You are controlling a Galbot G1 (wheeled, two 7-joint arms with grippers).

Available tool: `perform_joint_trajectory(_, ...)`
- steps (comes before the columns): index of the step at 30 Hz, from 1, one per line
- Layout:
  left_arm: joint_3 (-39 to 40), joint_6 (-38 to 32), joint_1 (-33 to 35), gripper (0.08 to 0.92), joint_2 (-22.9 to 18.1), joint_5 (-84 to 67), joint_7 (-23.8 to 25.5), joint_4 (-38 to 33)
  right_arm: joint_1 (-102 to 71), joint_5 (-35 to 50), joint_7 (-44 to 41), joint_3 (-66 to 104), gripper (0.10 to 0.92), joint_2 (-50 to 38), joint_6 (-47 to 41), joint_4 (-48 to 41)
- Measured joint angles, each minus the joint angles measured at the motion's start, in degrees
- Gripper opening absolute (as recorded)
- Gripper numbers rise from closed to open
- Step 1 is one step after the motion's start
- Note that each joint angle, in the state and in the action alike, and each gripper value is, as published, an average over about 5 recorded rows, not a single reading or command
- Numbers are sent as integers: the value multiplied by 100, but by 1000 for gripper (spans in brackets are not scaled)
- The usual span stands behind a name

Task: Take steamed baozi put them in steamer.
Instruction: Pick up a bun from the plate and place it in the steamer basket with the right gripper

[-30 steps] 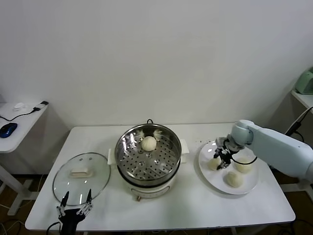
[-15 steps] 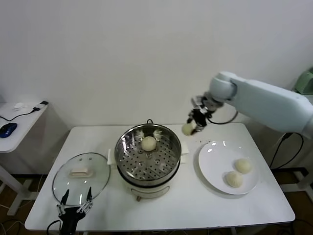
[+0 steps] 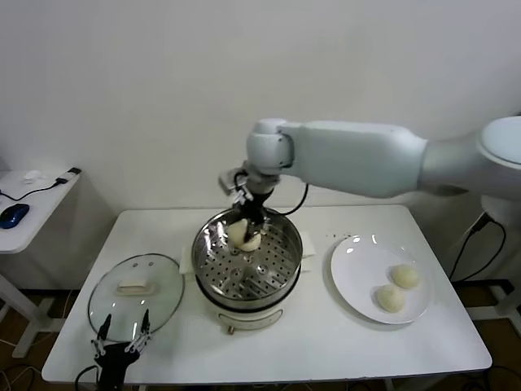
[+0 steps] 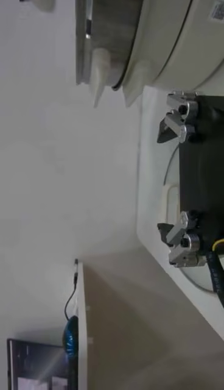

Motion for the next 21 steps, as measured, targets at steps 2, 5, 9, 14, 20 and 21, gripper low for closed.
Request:
perform_joint_trajectory(2,-4,0,13,823,-8,12,0,-12,-70,48,134,-65,515,165,-74,-40)
perform_joint_trajectory(5,-3,4,36,823,-16,30,-1,-44,-179,92,305,-166,517,385,-162,-107)
perform_joint_trajectory(9,-4,2,53,823,-19,38,-8,-60,-317,124,482,-282,520,584,-257,-157)
perform_joint_trajectory(14,-15,-6,54,823,-11,35,-24,-49,-468,143,671,-348,555,744,-341,-212)
perform_joint_trajectory(20,-17,-7,52,823,-8,34,-30,-52,-531,144,813,-363,712,801,-373,-204)
perform_joint_trajectory(21,-18,-8,55,823,-8,33,-31,-54,-529,143,826,-360,744,788,-376,-186)
